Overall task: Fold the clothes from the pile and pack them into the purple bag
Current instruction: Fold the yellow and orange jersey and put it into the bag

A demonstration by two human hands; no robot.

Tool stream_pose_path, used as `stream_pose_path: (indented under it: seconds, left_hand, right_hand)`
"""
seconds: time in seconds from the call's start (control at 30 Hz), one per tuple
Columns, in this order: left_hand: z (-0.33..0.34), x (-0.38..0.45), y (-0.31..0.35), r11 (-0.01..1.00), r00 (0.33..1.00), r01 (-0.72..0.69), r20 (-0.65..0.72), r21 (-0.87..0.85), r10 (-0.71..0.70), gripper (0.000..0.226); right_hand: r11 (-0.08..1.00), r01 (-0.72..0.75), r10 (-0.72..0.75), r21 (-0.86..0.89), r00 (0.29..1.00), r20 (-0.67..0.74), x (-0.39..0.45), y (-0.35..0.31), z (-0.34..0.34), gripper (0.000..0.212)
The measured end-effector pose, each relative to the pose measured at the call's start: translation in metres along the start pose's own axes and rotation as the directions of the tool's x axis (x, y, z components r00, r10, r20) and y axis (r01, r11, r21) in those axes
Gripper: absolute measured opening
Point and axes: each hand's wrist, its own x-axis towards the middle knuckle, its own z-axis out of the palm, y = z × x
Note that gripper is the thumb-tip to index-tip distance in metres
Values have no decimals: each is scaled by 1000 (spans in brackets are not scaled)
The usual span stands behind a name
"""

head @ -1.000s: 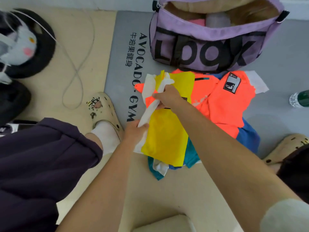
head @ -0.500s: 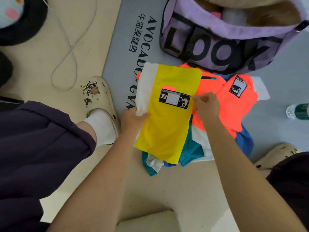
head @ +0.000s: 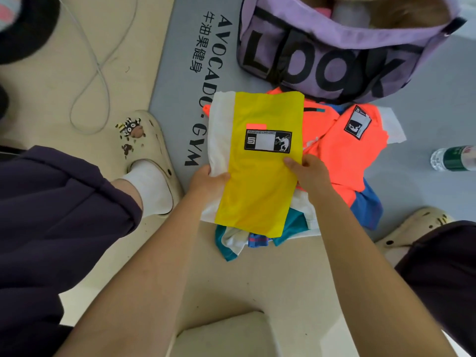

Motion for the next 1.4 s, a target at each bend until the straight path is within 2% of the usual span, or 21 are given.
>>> stream_pose_path:
  seconds: [0.07, 0.17, 0.27, 0.37, 0.47, 0.53, 0.57, 0.63, 0.73, 0.8, 0.87, 0.93, 1.03, 1.13, 1.3, 1.4]
  left_hand:
    - [11, -4, 0, 1000, 995, 13, 99, 9, -14, 47]
    - [20, -10, -4, 998, 991, 42, 129, 39, -47, 41]
    - [12, -16, -14, 992, 985, 89, 142, 90, -102, 45]
    - [1, -22, -23, 993, 982, 97, 153, 69, -107, 46]
    - [-4, -26, -22, 984, 971, 114, 193, 135, -139, 47]
    - [-5, -26, -15, 967, 966, 116, 199, 225, -162, 47]
    - [-5, -24, -10, 966, 974, 103, 175, 236, -146, 40]
    - [-7, -16, 5, 987, 995, 55, 76, 152, -67, 26]
    - [-9, -1, 32, 999, 998, -23, -58, -42, 21, 28]
    - [-8, 8, 49, 993, 996, -50, -81, -109, 41, 36]
    - [-7, 18, 63, 990, 992, -67, -116, -127, 52, 40]
    - [-9, 30, 73, 986, 983, -88, -171, -142, 63, 33]
    - [-16, 46, 87, 982, 973, -96, -221, -164, 59, 18]
    - [-23, 59, 100, 979, 970, -107, -233, -174, 65, 16]
    - [-29, 63, 121, 948, 948, -229, -273, -220, 165, 14]
    - [-29, 58, 117, 963, 940, -240, -278, -125, 198, 15]
  right_hand:
    - [1000, 27, -26, 4, 996, -83, 3, 4, -11, 33]
    - [999, 39, -36, 25, 993, -111, 2, 9, -17, 30]
    - [1000, -14, 14, 0, 1000, 4, -5, 17, -16, 36]
    - [995, -41, 55, -87, 986, 155, -19, 32, -15, 38]
    - [984, -62, 94, -166, 977, 191, -31, 44, -15, 43]
    - [952, -48, 119, -301, 968, 220, -32, 43, -20, 42]
    - [928, -33, 127, -372, 964, 232, -30, 40, -24, 43]
    - [907, 4, 81, -421, 979, 185, -23, 30, -31, 48]
    - [931, 112, -125, -347, 992, -16, -5, 8, -37, 39]
    - [956, 161, -177, -244, 983, -48, 9, -10, -34, 36]
    - [973, 148, -158, -176, 986, -46, 27, -25, -28, 41]
    - [982, 128, -135, -140, 990, -46, 41, -35, -23, 40]
    - [978, 125, -130, -167, 991, -21, 57, -43, -18, 45]
    - [969, 137, -139, -208, 990, 3, 67, -46, -20, 36]
    - [965, 223, -242, -138, 960, -143, 77, -47, -35, 32]
    - [966, 218, -240, -139, 956, -167, 71, -44, -30, 25]
